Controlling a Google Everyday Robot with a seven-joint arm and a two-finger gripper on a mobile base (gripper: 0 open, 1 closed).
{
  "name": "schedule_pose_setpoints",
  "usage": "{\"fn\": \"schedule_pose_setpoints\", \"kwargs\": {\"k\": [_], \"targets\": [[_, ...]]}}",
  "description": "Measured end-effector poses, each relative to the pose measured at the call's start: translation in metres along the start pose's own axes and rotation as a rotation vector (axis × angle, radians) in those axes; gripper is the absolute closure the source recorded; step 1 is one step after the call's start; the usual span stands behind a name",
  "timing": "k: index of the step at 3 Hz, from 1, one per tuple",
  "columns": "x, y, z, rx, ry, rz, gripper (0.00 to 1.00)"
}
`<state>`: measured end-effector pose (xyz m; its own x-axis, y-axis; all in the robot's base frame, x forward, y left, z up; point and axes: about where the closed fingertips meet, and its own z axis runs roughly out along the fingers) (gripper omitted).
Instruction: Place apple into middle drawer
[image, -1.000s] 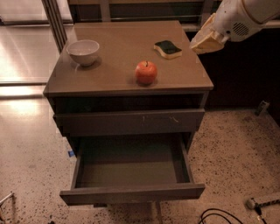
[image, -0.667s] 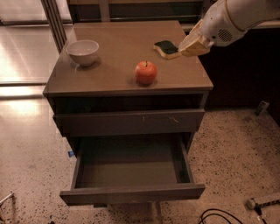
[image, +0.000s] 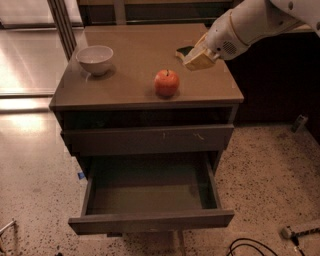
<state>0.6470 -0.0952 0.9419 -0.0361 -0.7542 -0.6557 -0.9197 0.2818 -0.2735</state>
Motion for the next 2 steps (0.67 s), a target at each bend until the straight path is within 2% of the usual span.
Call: {"fn": "schedule_pose_setpoints", "kwargs": {"k": [1, 2], "targets": [[0.001, -0.002, 0.013, -0.025, -0.006, 0.013, 0.22], [0.003, -0.007, 0.031, -0.044, -0.017, 0.029, 0.23]]}}
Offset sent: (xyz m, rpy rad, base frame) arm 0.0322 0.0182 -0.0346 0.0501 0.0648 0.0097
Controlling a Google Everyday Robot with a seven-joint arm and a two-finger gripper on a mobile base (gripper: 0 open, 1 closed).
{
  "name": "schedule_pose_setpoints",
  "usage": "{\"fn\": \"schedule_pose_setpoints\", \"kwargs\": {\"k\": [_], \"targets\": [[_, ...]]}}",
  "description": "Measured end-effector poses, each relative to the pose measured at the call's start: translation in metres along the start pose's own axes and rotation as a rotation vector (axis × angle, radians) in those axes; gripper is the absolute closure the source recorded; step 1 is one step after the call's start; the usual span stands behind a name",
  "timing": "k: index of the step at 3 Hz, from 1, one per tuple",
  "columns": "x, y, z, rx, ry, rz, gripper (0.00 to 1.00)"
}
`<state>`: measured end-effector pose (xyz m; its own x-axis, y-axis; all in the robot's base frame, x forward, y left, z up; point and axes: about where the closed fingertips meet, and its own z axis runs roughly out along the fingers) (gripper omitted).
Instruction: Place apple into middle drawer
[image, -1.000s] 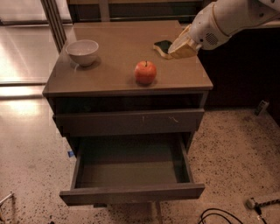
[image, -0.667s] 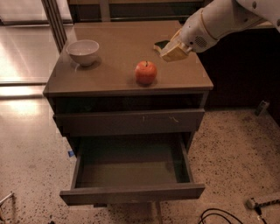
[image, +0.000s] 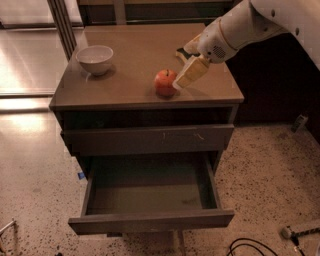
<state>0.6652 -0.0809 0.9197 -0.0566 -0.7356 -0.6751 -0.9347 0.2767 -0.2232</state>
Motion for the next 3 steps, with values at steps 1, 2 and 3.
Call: {"fn": "schedule_pose_setpoints", "kwargs": {"k": [1, 2, 3], "targets": [[0.002, -0.006, 0.026, -0.025, -0.015, 0.019, 0.22], [0.002, -0.011, 0.055, -0.056, -0.020, 0.034, 0.22], [0.004, -0.011, 0.078, -0.088, -0.011, 0.046, 0.22]]}}
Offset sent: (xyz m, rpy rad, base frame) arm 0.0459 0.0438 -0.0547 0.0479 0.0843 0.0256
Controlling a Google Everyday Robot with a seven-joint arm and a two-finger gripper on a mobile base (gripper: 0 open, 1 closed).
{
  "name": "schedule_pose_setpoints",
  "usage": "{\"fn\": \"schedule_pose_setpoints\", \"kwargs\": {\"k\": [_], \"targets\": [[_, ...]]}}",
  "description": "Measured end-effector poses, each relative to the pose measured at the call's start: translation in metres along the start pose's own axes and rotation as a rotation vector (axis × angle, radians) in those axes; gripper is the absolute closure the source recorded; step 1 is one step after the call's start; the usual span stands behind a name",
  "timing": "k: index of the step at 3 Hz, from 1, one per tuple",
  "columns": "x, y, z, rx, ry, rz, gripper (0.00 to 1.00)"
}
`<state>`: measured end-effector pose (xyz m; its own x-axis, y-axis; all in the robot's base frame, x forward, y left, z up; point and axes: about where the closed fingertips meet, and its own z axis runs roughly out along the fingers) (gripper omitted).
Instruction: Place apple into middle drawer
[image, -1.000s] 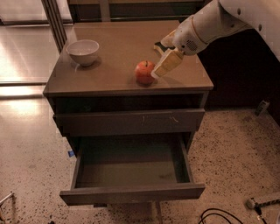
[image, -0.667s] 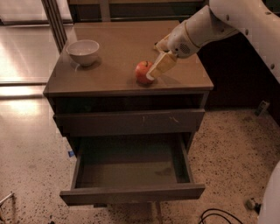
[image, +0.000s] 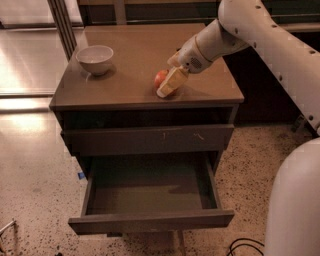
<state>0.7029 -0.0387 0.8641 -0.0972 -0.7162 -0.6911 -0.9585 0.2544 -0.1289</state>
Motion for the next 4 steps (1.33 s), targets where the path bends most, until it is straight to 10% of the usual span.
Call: {"fn": "schedule_pose_setpoints", "kwargs": {"k": [1, 4], "targets": [[0.009, 0.000, 0.019, -0.027, 0.023, 0.017, 0.22], [0.021, -0.001, 0.030, -0.038, 0.063, 0.027, 0.85]]}}
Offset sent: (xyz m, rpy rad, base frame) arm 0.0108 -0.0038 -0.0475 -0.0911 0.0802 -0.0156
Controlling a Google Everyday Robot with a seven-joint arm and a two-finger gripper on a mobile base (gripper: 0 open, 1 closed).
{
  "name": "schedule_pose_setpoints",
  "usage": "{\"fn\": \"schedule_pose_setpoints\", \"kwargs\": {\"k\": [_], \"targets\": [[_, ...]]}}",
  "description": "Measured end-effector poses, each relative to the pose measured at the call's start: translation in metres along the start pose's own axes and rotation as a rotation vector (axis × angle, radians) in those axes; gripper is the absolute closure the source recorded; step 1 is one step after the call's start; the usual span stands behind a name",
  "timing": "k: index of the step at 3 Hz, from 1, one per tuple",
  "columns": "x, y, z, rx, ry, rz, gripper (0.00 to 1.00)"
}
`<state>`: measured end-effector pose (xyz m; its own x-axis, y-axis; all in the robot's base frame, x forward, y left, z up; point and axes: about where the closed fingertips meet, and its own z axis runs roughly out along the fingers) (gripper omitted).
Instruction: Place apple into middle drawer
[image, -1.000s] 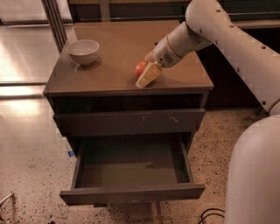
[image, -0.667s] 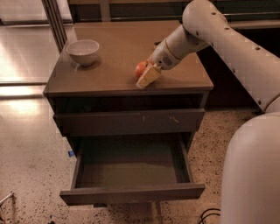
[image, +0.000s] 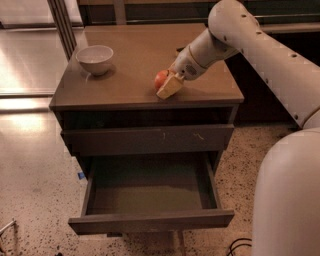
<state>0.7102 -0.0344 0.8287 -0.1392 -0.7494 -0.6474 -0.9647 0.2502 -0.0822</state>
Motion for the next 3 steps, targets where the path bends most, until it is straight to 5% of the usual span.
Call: {"fn": "schedule_pose_setpoints", "kwargs": {"k": [1, 3], "targets": [[0.000, 0.000, 0.000, 0.000, 0.000, 0.000, 1.00], [0.015, 0.049, -0.020, -0.018, -0.015, -0.034, 1.00]]}}
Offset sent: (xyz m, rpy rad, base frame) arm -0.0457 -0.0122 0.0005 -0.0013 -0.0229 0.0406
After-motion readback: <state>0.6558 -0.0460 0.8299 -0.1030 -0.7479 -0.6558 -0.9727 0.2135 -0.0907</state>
